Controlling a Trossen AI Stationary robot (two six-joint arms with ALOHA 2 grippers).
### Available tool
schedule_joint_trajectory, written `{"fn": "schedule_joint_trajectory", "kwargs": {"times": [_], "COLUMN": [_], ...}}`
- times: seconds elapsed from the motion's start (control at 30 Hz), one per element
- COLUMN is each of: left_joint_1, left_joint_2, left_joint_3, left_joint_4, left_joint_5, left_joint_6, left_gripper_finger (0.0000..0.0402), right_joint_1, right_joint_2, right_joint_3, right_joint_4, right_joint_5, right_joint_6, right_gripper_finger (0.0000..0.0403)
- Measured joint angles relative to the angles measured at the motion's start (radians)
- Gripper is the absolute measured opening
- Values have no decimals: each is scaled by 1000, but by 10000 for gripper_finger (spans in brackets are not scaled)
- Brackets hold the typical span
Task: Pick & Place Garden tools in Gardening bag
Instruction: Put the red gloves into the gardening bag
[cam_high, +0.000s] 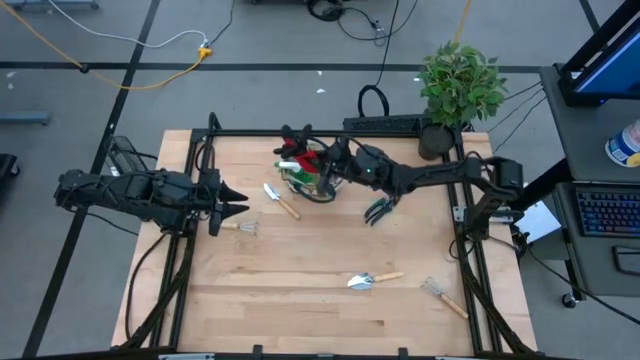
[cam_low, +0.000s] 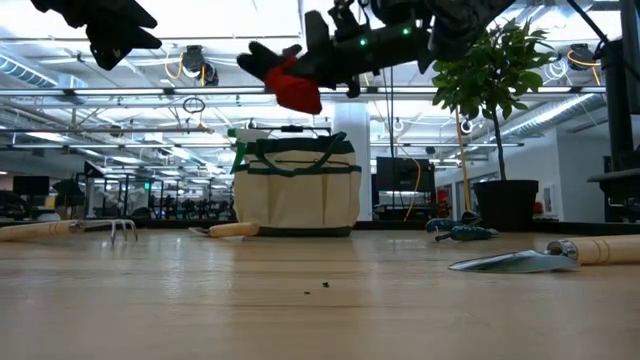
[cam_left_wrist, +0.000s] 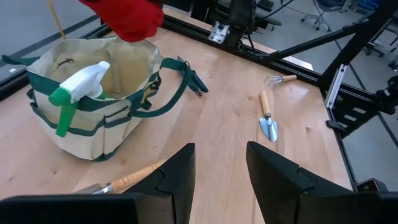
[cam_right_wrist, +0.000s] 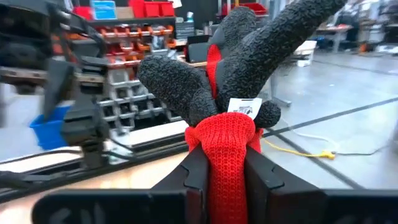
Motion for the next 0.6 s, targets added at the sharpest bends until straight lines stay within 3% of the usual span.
{"fn": "schedule_joint_trajectory", "kwargs": {"times": [0.33,0.6], "left_joint_1": [0,0], "left_joint_2": [0,0], "left_joint_3": [0,0], "left_joint_4": [0,0], "left_joint_5": [-6,-6], "left_joint_6": [2,2], "left_gripper_finger": [150,150], "right_joint_1": [-22,-22], "right_joint_2": [19,18], "right_joint_3": [-1,0], "right_joint_4": [-69,-87], "right_joint_5": [12,12], "right_joint_6": [-15,-61], "right_gripper_finger": [49,86]}}
